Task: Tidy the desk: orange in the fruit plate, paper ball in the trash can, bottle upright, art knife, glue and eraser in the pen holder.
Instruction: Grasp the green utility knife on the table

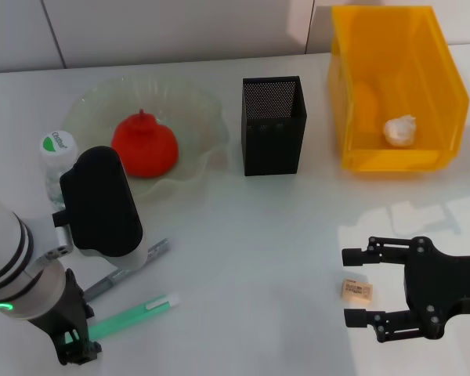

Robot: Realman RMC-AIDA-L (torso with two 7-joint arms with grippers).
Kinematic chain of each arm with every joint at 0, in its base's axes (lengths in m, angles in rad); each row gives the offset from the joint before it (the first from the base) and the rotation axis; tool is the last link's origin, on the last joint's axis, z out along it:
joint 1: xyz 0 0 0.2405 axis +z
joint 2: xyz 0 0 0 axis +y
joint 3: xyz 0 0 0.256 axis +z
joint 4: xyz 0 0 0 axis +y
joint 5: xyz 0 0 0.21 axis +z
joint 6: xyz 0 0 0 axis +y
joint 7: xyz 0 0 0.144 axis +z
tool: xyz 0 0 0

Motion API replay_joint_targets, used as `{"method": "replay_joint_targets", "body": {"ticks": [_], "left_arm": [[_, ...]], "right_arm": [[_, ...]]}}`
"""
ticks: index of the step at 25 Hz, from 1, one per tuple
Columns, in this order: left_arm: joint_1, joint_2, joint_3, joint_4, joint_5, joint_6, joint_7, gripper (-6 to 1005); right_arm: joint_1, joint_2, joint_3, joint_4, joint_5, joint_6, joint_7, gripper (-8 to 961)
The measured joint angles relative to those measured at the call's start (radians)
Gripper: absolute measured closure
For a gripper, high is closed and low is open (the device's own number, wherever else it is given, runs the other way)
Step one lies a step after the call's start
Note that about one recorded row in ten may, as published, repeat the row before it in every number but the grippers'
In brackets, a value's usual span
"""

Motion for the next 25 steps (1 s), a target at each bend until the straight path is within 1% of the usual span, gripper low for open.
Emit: {"method": "replay_joint_targets", "body": {"ticks": [1,6,16,21,25], "left_arm": [[0.000,0.000,0.000,0.000,0.001,-0.001,0.000,372],[0.000,0.000,0.002,-0.007,0.004,-0.012,0.000,538],[-0.002,0.000,0.004,-0.018,0.004,-0.018,0.001,561],[-0.003,0.000,0.007,-0.019,0.004,-0.017,0.009,609],[-0.003,0.000,0.009,-0.021,0.004,-0.017,0.011,667]], "right_arm": [[0.000,0.000,0.000,0.000,0.000,0.000,0.000,185],[0.000,0.000,0.000,0.000,0.000,0.001,0.000,186],[0.002,0.000,0.000,0.000,0.000,0.002,0.000,187],[0.002,0.000,0.000,0.000,0.002,0.003,0.000,187],[0.002,0.000,0.000,0.000,0.003,0.003,0.000,187]]}}
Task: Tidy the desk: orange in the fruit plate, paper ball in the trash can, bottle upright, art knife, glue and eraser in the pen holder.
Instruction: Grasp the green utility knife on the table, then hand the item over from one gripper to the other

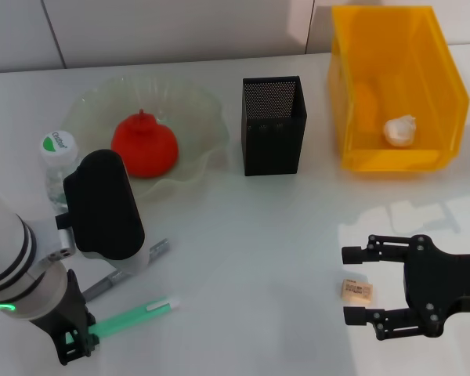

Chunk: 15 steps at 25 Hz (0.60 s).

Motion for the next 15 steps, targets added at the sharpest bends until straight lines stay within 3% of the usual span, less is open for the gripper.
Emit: {"method": "replay_joint_targets", "body": {"ticks": [10,15], "left_arm": [[-0.005,0.000,-0.001,0.018,-0.013,0.015,0.001,804],[0.008,0.004,-0.053,0.123,-0.115,0.053,0.001,816]], "right_arm": [[-0.004,0.000,0.014,-0.002,0.003,-0.002,0.005,188],[-0.007,0.005,0.182,0.008,0.005,-0.047,0.006,188]]}}
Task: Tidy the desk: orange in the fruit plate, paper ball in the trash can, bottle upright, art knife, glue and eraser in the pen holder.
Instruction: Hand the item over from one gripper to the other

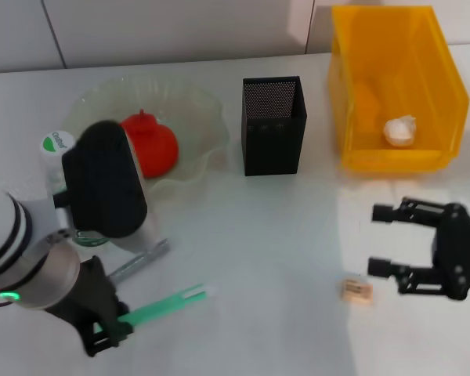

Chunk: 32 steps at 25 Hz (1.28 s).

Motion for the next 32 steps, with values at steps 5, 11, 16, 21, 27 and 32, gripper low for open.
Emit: {"method": "replay_joint_targets", "body": {"ticks": [5,11,16,21,27,32], "left_arm": [[0.055,0.003,-0.153,0.054,-0.267,-0.064,0.090,816],[0.201,0.004,-0.188,-0.022,-0.598,-0.301,0.382,816],[0.235,0.003,-0.190,-0.251,-0.955,-0.398,0.708,816],[0.195,0.005,-0.207,-0.563,-1.240,-0.358,1.051,816],[0.147,0.006,-0.198,-0.666,-1.264,-0.340,1.106,816],[0.130,0.007,-0.196,-0.662,-1.225,-0.323,1.108,815]], "right_arm": [[-0.002,0.002,0.242,0.015,0.001,-0.074,-0.008,189],[-0.003,-0.007,0.316,0.047,0.003,-0.168,-0.039,189],[0.009,-0.011,0.311,0.044,-0.002,-0.253,-0.042,190],[0.016,-0.007,0.306,0.055,-0.006,-0.281,-0.043,190],[0.039,-0.002,0.259,0.078,-0.006,-0.293,-0.043,190],[0.073,-0.002,0.230,0.093,-0.009,-0.286,-0.037,191]]}}
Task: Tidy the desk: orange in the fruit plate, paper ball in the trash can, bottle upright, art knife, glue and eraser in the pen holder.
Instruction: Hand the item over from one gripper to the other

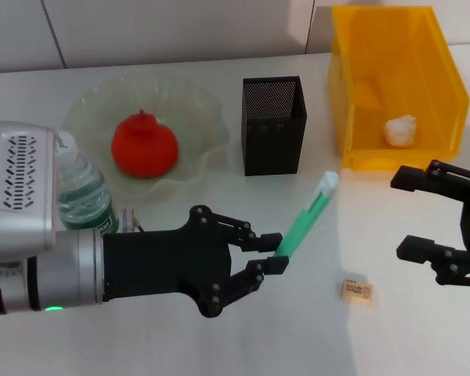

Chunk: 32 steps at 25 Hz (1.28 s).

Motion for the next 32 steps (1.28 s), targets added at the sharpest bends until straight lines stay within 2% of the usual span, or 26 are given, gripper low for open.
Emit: {"method": "replay_joint_targets", "body": {"ticks": [14,29,32], "left_arm": [[-0.035,-0.001,0.013,-0.006,0.051,0.023,-0.002,815],[-0.040,0.000,0.013,-0.001,0.055,0.042,-0.017,815],[-0.041,0.000,0.013,-0.002,0.055,0.046,-0.017,815]], "right_arm": [[0.082,0.009,-0.129,0.036,-0.003,0.079,0.012,192],[0.109,0.012,-0.167,0.047,-0.008,0.093,0.052,193],[0.110,0.012,-0.167,0.047,-0.008,0.094,0.053,311]]}}
